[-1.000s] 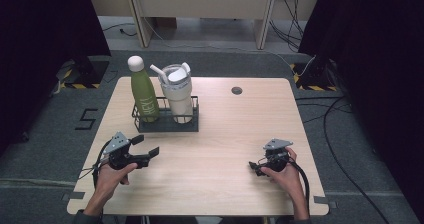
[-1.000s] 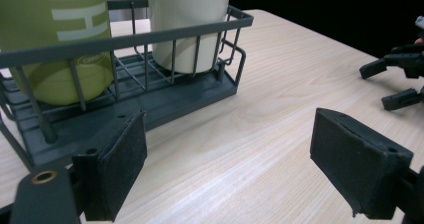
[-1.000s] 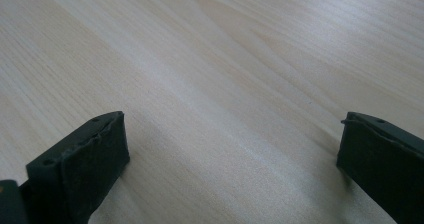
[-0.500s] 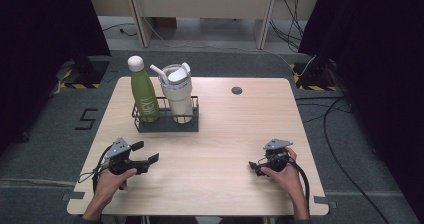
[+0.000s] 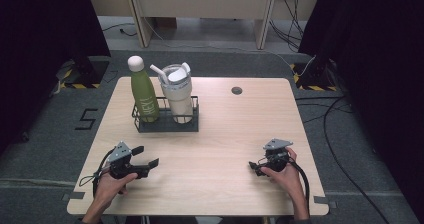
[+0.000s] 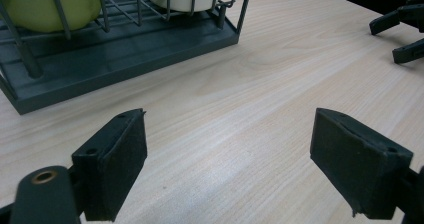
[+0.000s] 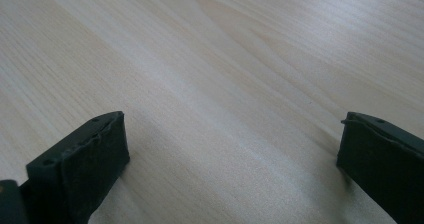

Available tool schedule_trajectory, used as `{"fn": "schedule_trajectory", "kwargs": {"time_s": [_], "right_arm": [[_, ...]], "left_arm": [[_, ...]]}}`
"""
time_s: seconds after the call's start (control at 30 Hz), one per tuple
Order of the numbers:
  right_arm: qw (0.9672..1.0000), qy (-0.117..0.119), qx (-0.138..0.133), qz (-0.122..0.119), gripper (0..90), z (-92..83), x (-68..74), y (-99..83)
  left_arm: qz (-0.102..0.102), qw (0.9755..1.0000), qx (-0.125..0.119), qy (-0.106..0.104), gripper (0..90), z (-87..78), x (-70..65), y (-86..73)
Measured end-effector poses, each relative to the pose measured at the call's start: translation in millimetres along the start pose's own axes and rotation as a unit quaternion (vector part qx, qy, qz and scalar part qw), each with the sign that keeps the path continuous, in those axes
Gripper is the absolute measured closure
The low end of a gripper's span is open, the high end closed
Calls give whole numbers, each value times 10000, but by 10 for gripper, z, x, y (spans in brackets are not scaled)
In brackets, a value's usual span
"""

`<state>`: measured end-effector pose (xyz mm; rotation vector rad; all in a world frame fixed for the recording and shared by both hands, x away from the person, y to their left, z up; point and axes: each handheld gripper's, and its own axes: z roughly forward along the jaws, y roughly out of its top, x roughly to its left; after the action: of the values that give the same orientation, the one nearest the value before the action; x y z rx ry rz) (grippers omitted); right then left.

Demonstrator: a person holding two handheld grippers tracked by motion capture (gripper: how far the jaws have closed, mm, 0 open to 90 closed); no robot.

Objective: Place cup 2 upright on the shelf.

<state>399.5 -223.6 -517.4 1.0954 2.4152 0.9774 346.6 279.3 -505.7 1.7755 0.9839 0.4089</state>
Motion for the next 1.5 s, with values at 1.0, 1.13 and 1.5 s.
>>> {"fn": "schedule_trajectory", "kwargs": {"time_s": [1.0, 1.13, 1.5], "right_arm": [[10000, 0, 1, -1, 4, 0, 0, 0], [10000, 0, 0, -1, 3, 0, 0, 0], [10000, 0, 0, -1, 4, 0, 0, 0]], "left_arm": [[399, 9965, 720, 170, 149, 41, -105, -162], [381, 9959, 801, 191, 149, 36, -100, -167], [659, 9874, 1408, 312, 141, 70, -126, -192]]}}
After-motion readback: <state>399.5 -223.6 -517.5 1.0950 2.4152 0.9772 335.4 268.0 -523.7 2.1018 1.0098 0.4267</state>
